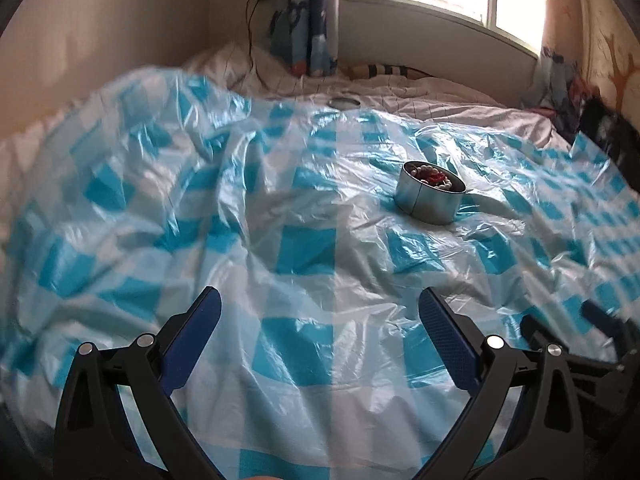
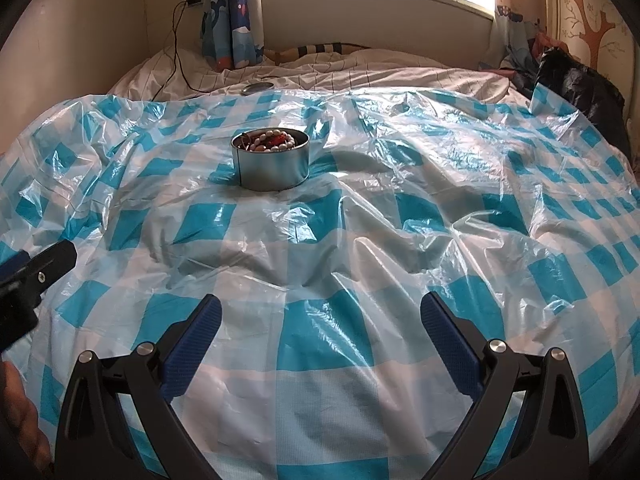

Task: Organize jewelry

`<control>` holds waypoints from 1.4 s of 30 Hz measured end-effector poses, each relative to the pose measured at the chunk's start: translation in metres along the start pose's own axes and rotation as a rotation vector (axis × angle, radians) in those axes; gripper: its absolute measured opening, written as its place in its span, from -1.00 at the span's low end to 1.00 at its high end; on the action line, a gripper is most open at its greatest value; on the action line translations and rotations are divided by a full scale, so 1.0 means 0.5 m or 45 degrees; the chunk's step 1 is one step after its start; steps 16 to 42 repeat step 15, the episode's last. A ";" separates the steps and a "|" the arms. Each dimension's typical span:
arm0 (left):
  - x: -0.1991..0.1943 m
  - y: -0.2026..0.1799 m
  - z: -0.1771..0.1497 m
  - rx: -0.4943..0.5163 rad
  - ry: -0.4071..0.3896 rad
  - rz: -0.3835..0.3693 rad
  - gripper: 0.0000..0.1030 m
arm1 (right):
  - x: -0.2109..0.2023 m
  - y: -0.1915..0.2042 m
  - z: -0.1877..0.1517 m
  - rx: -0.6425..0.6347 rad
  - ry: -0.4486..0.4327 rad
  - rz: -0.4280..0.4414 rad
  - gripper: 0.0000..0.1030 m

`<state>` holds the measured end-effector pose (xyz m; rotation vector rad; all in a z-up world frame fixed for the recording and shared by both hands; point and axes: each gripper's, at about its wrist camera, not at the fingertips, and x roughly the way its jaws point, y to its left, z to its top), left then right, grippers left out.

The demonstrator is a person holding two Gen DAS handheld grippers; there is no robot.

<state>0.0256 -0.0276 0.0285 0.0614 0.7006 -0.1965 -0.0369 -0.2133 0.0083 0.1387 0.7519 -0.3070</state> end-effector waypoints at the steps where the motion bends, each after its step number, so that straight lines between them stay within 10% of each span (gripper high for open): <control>1: 0.000 0.000 0.001 0.008 0.002 0.003 0.85 | -0.001 0.001 0.000 -0.006 -0.003 -0.002 0.85; 8: 0.036 -0.010 -0.004 0.039 0.167 -0.011 0.85 | 0.000 0.004 0.002 -0.023 0.004 -0.005 0.85; 42: 0.035 -0.022 -0.010 0.082 0.162 -0.002 0.85 | 0.002 0.004 0.001 -0.030 0.009 -0.004 0.85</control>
